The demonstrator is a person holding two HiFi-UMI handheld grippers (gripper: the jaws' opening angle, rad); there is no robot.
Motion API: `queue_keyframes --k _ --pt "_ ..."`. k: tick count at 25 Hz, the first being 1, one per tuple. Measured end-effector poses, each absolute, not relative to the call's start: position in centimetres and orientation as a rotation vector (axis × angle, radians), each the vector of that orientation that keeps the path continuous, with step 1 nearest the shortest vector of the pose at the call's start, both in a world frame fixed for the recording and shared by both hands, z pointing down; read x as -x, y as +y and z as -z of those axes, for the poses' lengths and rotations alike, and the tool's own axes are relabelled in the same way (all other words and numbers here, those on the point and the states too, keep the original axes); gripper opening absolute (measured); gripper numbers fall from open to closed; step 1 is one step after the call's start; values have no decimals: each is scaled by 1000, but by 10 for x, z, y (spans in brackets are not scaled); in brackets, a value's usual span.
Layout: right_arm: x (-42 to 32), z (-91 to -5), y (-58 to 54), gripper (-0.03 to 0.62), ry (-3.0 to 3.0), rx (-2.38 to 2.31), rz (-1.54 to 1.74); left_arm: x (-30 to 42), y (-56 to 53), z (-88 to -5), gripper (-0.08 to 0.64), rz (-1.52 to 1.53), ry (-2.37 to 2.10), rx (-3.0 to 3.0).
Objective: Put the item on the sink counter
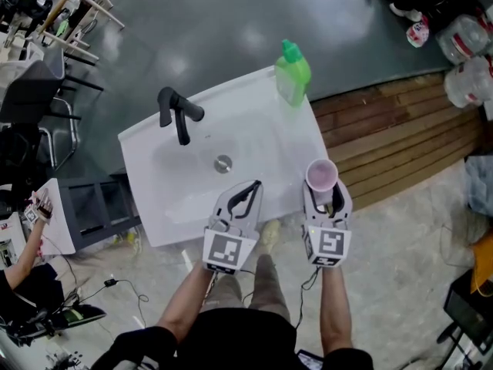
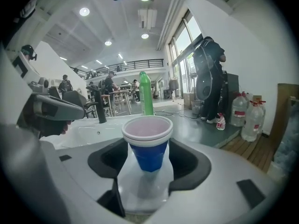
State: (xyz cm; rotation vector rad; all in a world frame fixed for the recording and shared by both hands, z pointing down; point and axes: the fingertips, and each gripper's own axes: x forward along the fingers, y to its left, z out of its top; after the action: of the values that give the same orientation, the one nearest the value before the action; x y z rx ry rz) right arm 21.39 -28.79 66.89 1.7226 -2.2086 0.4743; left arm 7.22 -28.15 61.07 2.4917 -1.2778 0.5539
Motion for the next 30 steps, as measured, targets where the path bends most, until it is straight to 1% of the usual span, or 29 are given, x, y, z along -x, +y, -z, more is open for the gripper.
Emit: queue_keyframes --k 9,20,30 --pt "-213 -671 -286 301 -2169 -1722 -509 -67 -277 -612 2 -564 -1275 -2491" --pt "-213 -667 -280 347 -2218 -1758 -466 -62 -273 -604 2 -527 -1293 -2530" --pt "-210 -632 -269 351 -2219 -1789 -423 -57 -262 -576 3 -493 -1315 -2556"
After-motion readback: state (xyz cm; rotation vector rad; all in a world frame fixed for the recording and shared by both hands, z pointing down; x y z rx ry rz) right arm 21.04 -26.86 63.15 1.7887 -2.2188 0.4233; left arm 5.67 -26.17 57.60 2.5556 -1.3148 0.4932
